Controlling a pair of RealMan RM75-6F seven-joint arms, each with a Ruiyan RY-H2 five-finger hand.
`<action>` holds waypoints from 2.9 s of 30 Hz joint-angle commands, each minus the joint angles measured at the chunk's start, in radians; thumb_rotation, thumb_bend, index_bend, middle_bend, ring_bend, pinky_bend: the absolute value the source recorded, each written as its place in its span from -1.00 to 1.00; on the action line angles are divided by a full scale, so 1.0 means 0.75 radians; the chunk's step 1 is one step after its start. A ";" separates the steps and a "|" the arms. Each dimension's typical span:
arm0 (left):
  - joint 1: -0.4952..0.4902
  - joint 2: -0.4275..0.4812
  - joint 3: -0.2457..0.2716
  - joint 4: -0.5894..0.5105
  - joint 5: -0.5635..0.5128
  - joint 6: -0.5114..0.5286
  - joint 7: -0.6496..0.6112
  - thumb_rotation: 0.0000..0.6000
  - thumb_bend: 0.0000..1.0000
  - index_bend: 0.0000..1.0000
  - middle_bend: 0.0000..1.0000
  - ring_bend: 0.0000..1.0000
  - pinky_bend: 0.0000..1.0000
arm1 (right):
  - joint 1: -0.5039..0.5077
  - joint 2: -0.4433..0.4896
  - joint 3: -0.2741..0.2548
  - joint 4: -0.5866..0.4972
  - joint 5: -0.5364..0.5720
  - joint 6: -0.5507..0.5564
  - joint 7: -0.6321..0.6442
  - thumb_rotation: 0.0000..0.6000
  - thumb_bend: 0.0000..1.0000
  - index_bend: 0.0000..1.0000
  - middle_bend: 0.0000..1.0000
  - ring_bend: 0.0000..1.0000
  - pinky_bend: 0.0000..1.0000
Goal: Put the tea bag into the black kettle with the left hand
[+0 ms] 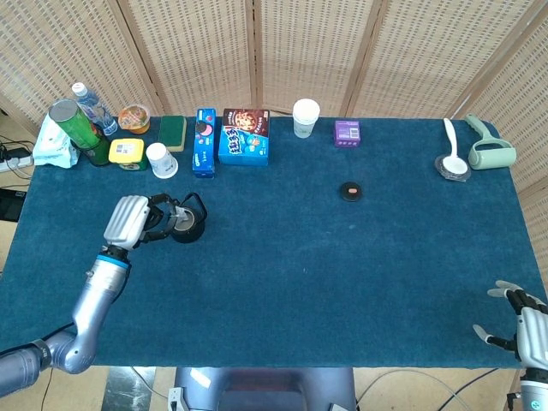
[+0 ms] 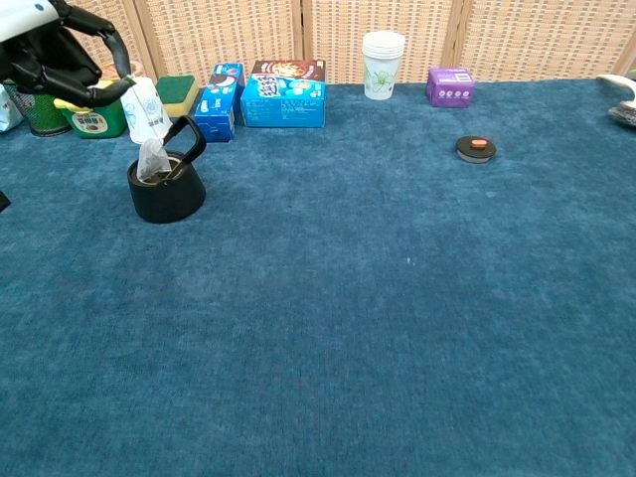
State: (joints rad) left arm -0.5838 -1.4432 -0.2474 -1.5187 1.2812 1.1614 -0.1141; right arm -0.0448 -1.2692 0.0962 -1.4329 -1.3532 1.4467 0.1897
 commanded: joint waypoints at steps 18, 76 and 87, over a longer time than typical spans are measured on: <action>-0.006 0.000 0.064 -0.064 0.045 -0.044 0.022 1.00 -0.09 0.19 1.00 1.00 0.90 | -0.010 -0.001 -0.002 0.022 -0.002 0.003 0.033 1.00 -0.94 -0.31 -0.50 -0.42 -0.60; -0.433 0.712 0.370 -0.395 -0.795 -0.807 0.675 1.00 0.89 -1.00 1.00 1.00 0.92 | -0.019 -0.011 -0.015 0.040 -0.037 0.019 0.081 1.00 -0.93 -0.32 -0.46 -0.42 -0.60; -0.573 0.595 0.432 -0.293 -0.927 -0.818 0.694 1.00 0.88 -1.00 1.00 1.00 0.92 | -0.023 -0.011 -0.013 0.045 -0.028 0.017 0.082 1.00 -0.93 -0.32 -0.46 -0.42 -0.60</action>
State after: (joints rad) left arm -0.9994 -0.9809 0.0699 -1.7526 0.5983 0.5462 0.4047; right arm -0.0622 -1.2777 0.0864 -1.3994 -1.3744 1.4591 0.2510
